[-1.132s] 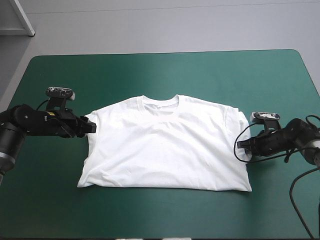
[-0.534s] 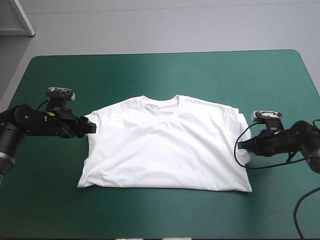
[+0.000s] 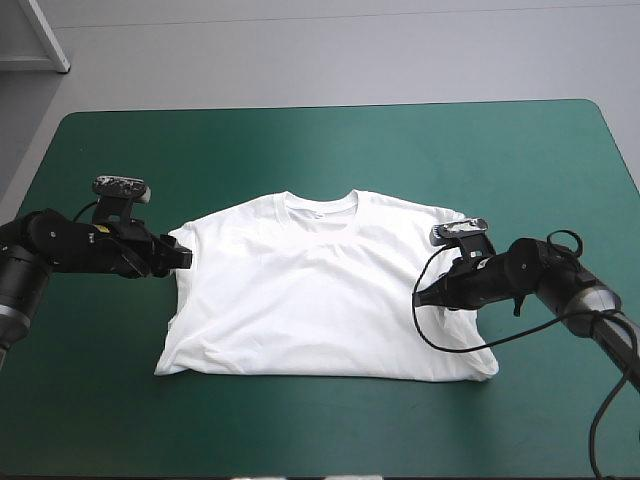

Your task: Fold the cloth

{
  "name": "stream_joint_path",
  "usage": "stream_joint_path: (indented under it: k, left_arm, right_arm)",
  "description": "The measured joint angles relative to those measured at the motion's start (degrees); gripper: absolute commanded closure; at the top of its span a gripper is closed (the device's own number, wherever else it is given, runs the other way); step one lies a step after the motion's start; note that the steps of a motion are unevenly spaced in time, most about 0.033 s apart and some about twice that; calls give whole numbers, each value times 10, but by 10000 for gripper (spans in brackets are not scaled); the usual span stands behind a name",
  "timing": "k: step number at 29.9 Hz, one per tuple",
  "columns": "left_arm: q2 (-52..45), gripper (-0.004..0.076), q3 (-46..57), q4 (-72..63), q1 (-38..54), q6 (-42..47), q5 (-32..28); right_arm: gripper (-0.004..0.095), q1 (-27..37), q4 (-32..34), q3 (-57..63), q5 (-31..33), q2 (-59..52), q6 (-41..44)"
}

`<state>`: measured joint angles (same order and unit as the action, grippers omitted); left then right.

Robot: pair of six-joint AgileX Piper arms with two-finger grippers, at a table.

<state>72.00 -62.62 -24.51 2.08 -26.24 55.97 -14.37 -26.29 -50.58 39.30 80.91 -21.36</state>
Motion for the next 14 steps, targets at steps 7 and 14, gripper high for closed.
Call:
stream_joint_path:
  k: [7, 14]
  left_arm:
    - [0, 328, 0, 2, 0, 0, 4]
    - [-36, 328, 0, 26, 0, 13, 15]
  right_arm:
    - [362, -1, 15, -7, 12, 17, 7]
    - [372, -1, 60, -60, 26, -56, 37]
